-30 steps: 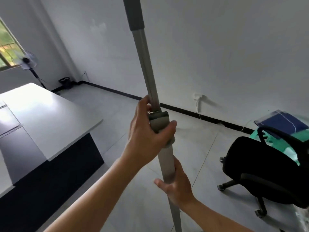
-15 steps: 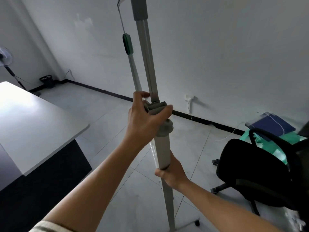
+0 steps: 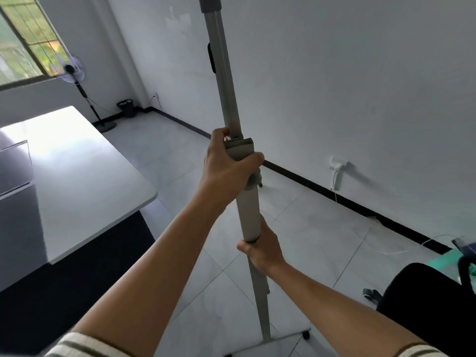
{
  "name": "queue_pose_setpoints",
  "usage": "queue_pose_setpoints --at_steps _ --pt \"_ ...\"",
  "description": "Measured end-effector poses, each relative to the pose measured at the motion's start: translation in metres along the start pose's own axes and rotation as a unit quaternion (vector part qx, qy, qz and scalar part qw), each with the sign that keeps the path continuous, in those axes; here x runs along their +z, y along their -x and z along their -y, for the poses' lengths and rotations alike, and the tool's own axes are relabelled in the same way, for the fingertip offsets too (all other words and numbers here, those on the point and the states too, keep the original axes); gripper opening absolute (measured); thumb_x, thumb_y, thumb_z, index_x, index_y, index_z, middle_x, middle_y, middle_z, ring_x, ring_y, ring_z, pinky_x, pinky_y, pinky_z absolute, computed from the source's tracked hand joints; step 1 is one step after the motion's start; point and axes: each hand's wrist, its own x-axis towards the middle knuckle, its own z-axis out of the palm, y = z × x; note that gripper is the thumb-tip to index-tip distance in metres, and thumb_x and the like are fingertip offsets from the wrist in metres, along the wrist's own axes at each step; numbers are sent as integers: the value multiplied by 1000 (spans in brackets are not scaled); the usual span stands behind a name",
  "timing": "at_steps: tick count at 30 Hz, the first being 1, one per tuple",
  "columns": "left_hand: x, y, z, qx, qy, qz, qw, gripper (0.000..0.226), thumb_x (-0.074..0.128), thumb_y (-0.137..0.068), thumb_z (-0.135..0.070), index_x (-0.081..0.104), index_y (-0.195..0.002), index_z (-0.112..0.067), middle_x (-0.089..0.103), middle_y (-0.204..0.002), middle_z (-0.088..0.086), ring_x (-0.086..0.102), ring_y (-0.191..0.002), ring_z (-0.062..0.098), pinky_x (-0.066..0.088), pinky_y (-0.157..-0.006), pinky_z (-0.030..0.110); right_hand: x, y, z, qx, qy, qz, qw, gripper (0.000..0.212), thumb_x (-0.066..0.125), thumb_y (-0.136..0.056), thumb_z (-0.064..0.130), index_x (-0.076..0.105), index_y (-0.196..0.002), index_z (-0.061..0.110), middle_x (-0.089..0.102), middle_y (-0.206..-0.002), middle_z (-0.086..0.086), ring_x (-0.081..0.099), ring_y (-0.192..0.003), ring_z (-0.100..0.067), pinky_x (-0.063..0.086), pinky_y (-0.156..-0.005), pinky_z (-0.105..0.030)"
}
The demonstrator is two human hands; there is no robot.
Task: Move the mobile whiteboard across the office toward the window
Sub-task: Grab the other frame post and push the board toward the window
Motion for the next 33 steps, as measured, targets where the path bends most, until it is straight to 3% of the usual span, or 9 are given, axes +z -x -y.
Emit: queue_pose_setpoints --at_steps 4,6,8,12,16,20,23,26,33 --pt "12 -49 6 -6 7 -13 1000 47 71 -78 -3 48 -115 -19 52 -82 -4 61 -54 2 62 -65 46 -4 -54 0 -12 -10 2 1000 76 73 -70 18 40 -137 19 52 -93 7 54 -68 -8 57 -71 -29" --pt "17 -78 11 -7 10 -13 1000 47 70 -78 -2 47 -115 -19 52 -82 -3 60 -53 3 62 -64 46 -5 -83 0 -13 -14 3 1000 76 74 -71 16 40 -138 19 53 -96 6 54 -69 -7 55 -70 -25" --pt "23 -108 16 -2 6 -19 1000 46 70 -76 -4 47 -113 -19 54 -82 -1 61 -61 12 62 -65 47 -8 -113 -1 -11 -14 5 1000 74 74 -71 13 41 -137 19 53 -87 9 54 -67 -7 50 -63 -18" --pt "34 -169 31 3 25 -33 999 46 68 -77 -3 47 -115 -17 55 -72 -3 58 -46 4 61 -60 48 -10 -174 -4 -3 -14 9 1000 65 73 -69 11 48 -128 16 48 -72 14 52 -62 -9 45 -59 -18" --pt "38 -232 44 2 38 -28 999 52 69 -67 -18 47 -114 -23 63 -83 6 66 -66 25 61 -67 58 -9 -236 -3 10 -23 15 1000 52 72 -65 14 52 -112 25 49 -69 10 51 -63 -12 48 -58 -23" --pt "39 -294 52 -4 16 -29 999 55 67 -57 -29 45 -108 -31 66 -97 15 71 -82 40 60 -69 61 -9 -297 7 29 -19 30 999 52 73 -65 15 50 -108 31 59 -85 -3 60 -83 -26 58 -77 -41" --pt "39 -343 61 -5 14 -25 1000 52 66 -61 -24 44 -107 -30 67 -88 9 72 -71 32 61 -68 56 -6 -346 13 35 -17 25 999 44 74 -66 13 52 -103 26 62 -93 -14 61 -89 -33 58 -81 -48" --pt "42 -393 67 -6 32 -25 999 54 65 -64 -18 43 -113 -23 62 -87 7 66 -59 23 60 -59 41 -3 -398 15 40 -21 26 999 42 74 -65 13 56 -102 19 62 -91 -15 62 -87 -34 57 -80 -51" --pt "45 -519 91 -5 35 -61 998 66 65 -61 -19 45 -123 -23 56 -87 2 61 -65 24 55 -57 38 8 -529 14 6 -42 57 997 46 74 -68 9 54 -105 25 59 -81 -2 61 -80 -29 58 -73 -41"
